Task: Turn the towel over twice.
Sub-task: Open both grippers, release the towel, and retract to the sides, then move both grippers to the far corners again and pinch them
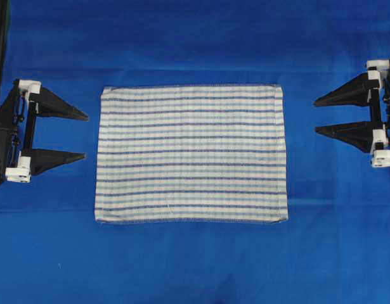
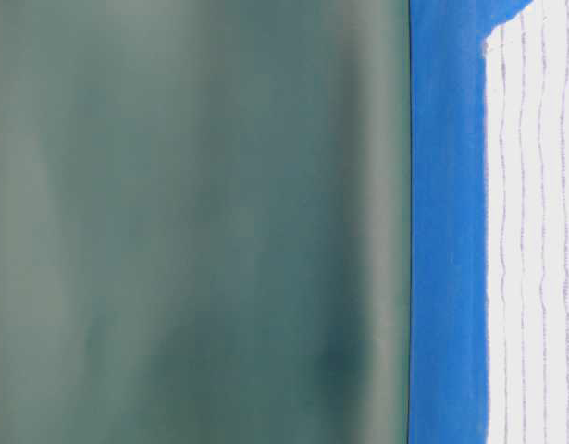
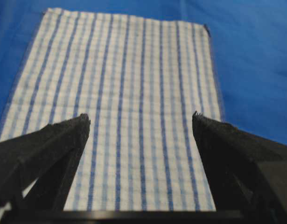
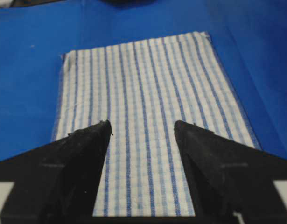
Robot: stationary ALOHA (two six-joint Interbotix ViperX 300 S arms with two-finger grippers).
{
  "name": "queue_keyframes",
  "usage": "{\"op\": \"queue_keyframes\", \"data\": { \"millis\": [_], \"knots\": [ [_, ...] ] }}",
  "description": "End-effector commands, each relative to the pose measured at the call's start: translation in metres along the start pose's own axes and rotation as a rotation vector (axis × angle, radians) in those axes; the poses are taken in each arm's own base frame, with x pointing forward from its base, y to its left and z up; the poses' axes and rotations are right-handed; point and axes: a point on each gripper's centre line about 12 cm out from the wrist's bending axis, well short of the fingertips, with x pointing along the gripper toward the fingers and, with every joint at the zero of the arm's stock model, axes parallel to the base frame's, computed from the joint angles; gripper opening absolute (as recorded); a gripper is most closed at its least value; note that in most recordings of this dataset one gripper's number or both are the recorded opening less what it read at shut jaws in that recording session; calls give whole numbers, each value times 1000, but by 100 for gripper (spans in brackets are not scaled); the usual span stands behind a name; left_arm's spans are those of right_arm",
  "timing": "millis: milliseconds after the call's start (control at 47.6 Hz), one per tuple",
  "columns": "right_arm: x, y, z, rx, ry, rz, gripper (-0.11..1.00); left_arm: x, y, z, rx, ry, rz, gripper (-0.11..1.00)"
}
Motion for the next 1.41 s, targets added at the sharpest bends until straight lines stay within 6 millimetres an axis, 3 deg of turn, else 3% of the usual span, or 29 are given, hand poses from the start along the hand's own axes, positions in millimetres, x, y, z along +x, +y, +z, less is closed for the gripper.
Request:
{"op": "queue_keyframes", "data": {
  "millis": [0,315,862,1114,1388],
  "knots": [
    [3,-3,9,5,-23,-11,65,2,3,5,1,-23,18,86],
    [23,-43,-14,69,102,-164,65,16,33,-14,-25,52,158,86],
    [93,-111,-76,162,520,-369,65,56,90,-65,-103,242,362,86],
    [100,-124,-96,185,589,-397,65,69,107,-87,-127,306,406,86],
    [99,-130,-98,196,594,-414,65,74,117,-102,-148,358,434,84]
  ]
}}
